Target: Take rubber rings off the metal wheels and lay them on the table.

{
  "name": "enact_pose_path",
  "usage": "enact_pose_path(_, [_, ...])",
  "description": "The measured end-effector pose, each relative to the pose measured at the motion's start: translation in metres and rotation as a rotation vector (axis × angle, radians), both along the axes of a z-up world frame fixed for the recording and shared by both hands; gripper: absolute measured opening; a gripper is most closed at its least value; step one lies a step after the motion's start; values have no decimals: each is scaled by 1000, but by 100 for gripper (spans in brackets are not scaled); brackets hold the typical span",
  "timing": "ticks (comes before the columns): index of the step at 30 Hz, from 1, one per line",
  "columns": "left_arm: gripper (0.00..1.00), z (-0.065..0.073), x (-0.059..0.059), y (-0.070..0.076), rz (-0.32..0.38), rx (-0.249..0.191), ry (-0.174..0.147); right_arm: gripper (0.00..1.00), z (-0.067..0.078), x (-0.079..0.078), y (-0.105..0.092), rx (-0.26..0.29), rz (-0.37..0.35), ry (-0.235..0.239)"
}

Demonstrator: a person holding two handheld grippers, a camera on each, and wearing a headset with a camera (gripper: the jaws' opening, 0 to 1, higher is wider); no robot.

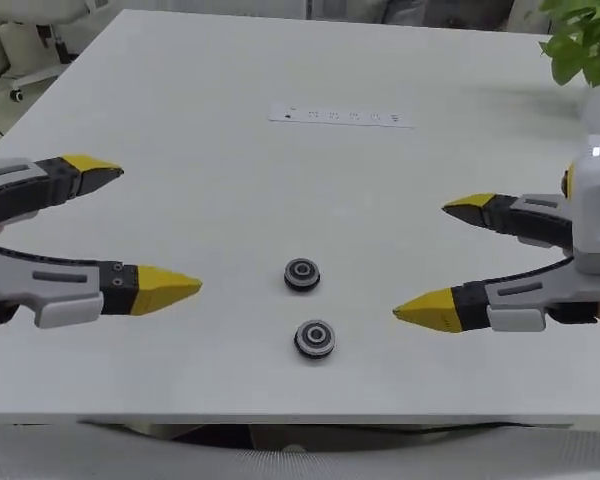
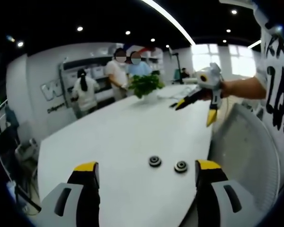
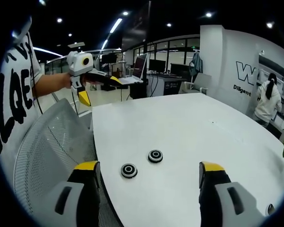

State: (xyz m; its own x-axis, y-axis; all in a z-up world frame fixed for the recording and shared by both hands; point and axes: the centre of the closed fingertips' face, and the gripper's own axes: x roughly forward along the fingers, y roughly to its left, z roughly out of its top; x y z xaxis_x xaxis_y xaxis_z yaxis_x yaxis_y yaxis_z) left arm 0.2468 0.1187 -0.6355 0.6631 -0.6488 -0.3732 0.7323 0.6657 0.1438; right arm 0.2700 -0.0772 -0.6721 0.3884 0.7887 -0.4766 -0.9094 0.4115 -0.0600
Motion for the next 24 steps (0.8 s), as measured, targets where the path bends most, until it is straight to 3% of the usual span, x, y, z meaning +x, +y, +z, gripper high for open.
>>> enact_pose_path(13, [81, -5, 12, -14, -69, 18, 3, 78, -1, 6, 12, 10, 42, 9])
enact_pose_path(24, [79, -18, 17, -29, -120, 30, 28, 74, -16, 8, 15, 8, 57, 29])
